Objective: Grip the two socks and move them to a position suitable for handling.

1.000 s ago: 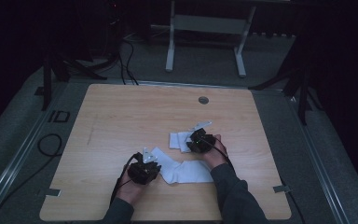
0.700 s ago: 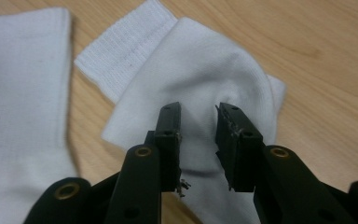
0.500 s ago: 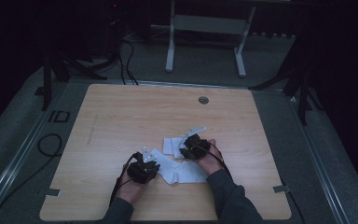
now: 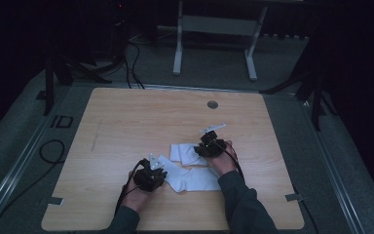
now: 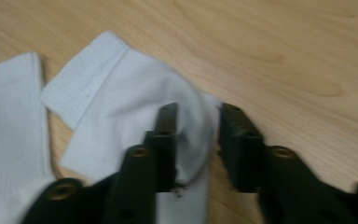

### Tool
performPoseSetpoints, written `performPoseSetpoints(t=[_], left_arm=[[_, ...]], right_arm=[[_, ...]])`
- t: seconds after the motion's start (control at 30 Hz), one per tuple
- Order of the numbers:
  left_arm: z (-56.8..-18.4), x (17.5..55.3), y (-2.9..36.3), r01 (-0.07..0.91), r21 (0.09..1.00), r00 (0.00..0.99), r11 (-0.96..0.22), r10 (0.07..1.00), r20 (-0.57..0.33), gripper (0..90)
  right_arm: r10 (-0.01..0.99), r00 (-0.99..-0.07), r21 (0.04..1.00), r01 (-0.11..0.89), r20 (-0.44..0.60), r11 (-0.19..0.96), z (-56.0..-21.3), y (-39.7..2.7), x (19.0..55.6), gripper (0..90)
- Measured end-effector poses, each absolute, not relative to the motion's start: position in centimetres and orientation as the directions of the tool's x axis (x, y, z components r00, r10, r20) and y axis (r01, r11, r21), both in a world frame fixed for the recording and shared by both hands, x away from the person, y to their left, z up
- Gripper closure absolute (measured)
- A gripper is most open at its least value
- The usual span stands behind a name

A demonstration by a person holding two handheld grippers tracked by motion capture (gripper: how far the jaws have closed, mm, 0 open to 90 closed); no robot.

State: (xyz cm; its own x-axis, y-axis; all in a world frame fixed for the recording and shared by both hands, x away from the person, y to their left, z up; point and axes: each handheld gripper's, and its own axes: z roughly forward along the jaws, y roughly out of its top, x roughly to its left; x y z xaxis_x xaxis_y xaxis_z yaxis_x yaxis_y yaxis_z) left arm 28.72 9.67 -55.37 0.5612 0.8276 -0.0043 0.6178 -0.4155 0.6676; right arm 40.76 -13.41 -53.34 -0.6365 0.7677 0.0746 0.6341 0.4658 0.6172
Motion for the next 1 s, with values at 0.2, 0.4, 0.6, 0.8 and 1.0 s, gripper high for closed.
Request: performPoseSetpoints(t=[0.2, 0.4, 0.6, 0.8, 1.0], left_arm=[[-55.4, 28.7, 9.6, 0.622, 0.665, 0.558, -0.413, 0.830, -0.006, 77.0], [-55.4, 28.7, 9.6, 0.620, 0.666, 0.557, -0.415, 0.831, -0.001, 77.1], [-55.4, 28.7, 9.6, 0.620, 0.666, 0.556, -0.414, 0.831, -0.001, 77.1], [-55.4, 28.7, 9.5, 0.620, 0.666, 0.554, -0.414, 0.832, 0.002, 77.1], [-55.4, 28.6, 9.5, 0.622, 0.666, 0.552, -0.412, 0.834, 0.000, 77.2]], right_arm=[[0.757, -0.649, 0.645, 0.609, 0.071, 0.462, -52.6, -13.4, 40.0, 86.2], [0.742, -0.668, 0.696, 0.558, 0.054, 0.451, -50.1, -14.2, 38.9, 86.1], [0.756, -0.654, 0.720, 0.543, 0.039, 0.432, -48.4, -16.0, 38.6, 86.0], [0.786, -0.618, 0.719, 0.550, 0.008, 0.425, -47.9, -19.1, 38.4, 85.9], [0.824, -0.567, 0.702, 0.590, 0.008, 0.399, -48.1, -22.4, 38.9, 85.8]])
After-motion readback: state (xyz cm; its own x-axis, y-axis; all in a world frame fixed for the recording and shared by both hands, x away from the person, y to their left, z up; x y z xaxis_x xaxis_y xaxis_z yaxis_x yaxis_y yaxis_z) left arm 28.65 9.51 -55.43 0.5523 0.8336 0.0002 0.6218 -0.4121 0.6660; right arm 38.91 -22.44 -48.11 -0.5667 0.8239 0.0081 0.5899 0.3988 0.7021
